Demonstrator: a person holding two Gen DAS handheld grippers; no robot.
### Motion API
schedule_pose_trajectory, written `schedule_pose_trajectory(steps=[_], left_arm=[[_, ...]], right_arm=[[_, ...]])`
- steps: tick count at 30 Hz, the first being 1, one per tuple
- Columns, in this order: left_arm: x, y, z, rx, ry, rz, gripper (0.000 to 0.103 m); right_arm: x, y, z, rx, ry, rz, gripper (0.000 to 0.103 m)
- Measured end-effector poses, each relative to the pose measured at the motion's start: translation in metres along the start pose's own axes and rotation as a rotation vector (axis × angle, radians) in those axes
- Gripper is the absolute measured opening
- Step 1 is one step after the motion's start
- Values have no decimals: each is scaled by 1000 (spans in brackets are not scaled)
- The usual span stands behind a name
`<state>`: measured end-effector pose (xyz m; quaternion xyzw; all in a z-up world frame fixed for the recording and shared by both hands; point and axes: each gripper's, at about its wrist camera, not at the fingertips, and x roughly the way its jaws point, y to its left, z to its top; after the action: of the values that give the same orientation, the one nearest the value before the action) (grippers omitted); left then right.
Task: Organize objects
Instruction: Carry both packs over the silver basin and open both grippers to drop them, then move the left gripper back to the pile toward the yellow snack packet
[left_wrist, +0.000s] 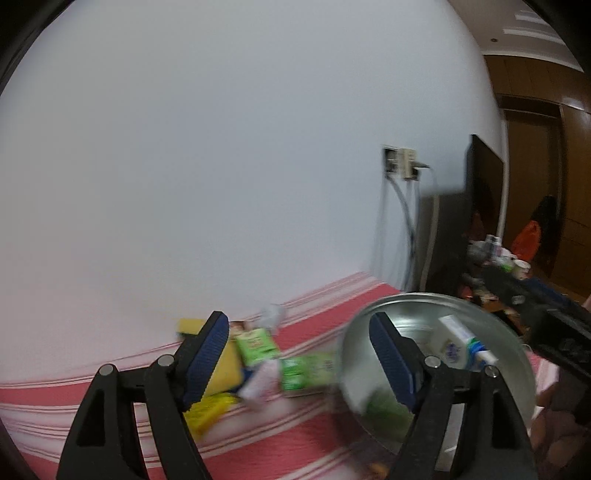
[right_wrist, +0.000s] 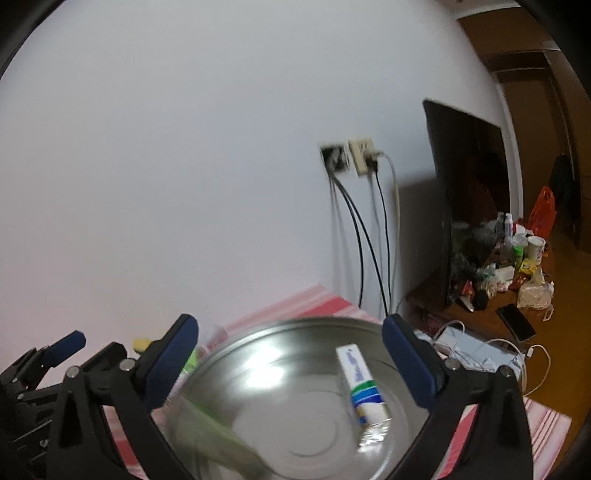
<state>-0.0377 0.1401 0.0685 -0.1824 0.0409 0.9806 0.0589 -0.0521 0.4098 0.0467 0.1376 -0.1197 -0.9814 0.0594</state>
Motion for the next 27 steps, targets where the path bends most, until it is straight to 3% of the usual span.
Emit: schedule_pose_trajectory(steps=[6, 11, 22, 27], left_arm=[[13, 51, -24, -39, 52, 113, 81], [22, 78, -42, -39, 88, 208, 81], [32, 118, -63, -90, 128, 273, 81], [44, 131, -71, -96, 170, 276, 81]], right_arm=[[-16, 33, -15, -34, -77, -11, 103], [-15, 61, -31, -42, -74, 6, 103], [-4, 117, -54, -78, -55, 27, 103], [2, 136, -70, -164, -37, 42, 103]])
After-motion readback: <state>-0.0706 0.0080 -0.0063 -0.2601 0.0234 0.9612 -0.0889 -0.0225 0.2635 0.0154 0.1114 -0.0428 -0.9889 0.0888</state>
